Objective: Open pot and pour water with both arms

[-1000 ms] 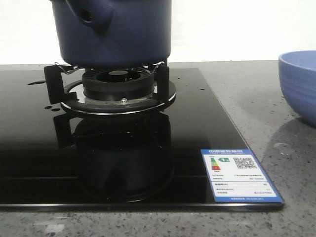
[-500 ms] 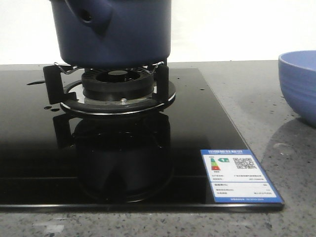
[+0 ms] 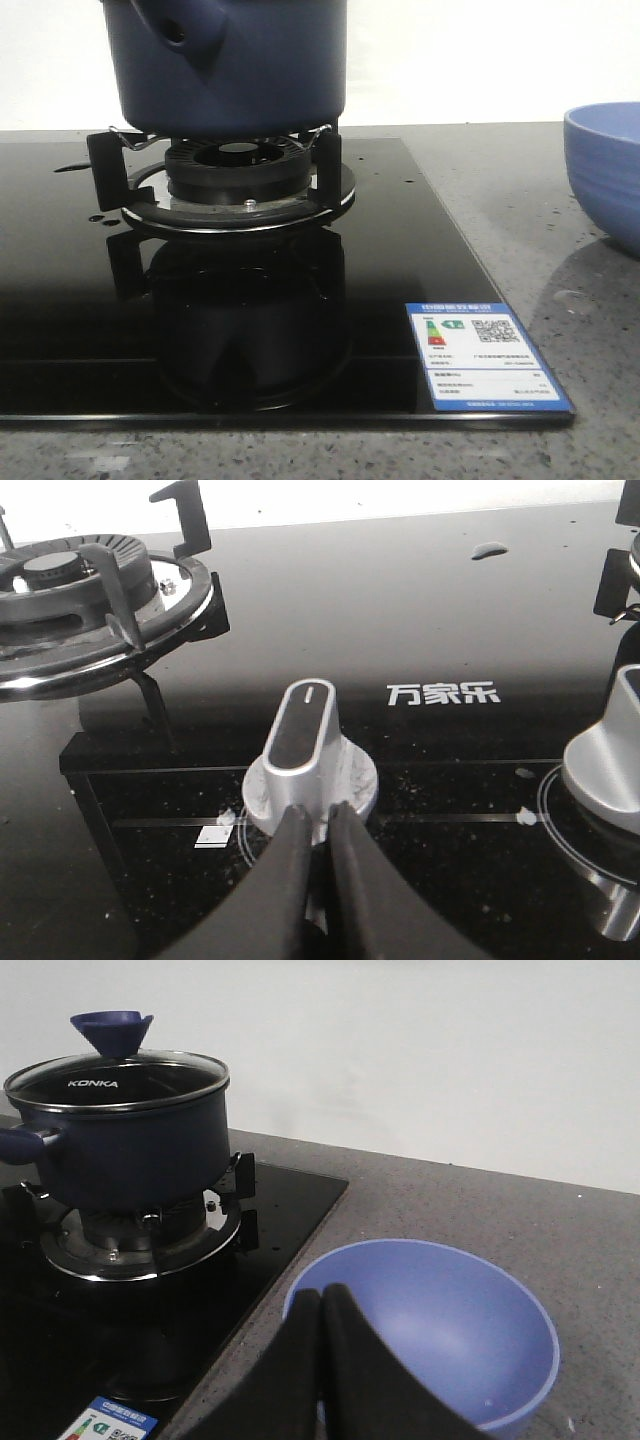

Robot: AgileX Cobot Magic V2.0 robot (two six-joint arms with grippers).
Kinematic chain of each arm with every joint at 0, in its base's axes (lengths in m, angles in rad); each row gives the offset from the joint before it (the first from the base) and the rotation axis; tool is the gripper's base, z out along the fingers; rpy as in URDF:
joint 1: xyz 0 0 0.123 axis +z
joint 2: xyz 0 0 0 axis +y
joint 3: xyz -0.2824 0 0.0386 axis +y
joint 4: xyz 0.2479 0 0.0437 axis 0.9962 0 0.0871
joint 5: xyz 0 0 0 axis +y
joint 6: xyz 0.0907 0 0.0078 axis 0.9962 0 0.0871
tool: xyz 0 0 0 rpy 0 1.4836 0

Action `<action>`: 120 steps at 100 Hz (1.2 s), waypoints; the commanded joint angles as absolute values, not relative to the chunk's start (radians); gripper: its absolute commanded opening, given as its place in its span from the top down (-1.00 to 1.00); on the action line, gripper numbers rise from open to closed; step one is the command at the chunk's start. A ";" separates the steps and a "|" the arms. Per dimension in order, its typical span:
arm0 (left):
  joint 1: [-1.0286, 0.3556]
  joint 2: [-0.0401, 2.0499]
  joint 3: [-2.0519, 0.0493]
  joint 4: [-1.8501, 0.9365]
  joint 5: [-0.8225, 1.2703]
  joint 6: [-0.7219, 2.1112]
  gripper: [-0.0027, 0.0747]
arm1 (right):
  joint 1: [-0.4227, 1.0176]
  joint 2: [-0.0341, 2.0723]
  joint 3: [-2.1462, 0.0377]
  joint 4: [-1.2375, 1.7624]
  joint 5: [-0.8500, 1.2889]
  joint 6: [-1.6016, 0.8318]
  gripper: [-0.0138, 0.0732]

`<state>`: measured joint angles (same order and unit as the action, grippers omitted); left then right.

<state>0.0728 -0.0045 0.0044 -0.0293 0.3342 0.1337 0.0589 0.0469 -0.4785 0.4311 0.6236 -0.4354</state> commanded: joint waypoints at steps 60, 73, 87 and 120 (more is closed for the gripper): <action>0.075 -0.031 0.031 -0.047 0.295 0.126 0.98 | 0.060 0.060 -0.488 0.444 0.556 -0.442 0.82; 0.075 -0.031 0.031 -0.047 0.295 0.126 0.98 | 0.032 0.060 -0.431 0.390 0.473 -0.442 0.82; 0.075 -0.031 0.031 -0.047 0.295 0.126 0.98 | -0.075 0.060 -0.324 0.182 0.276 -0.353 0.82; 0.075 -0.031 0.031 -0.047 0.295 0.126 0.98 | -0.256 -0.031 -0.018 -0.006 0.011 -0.039 0.83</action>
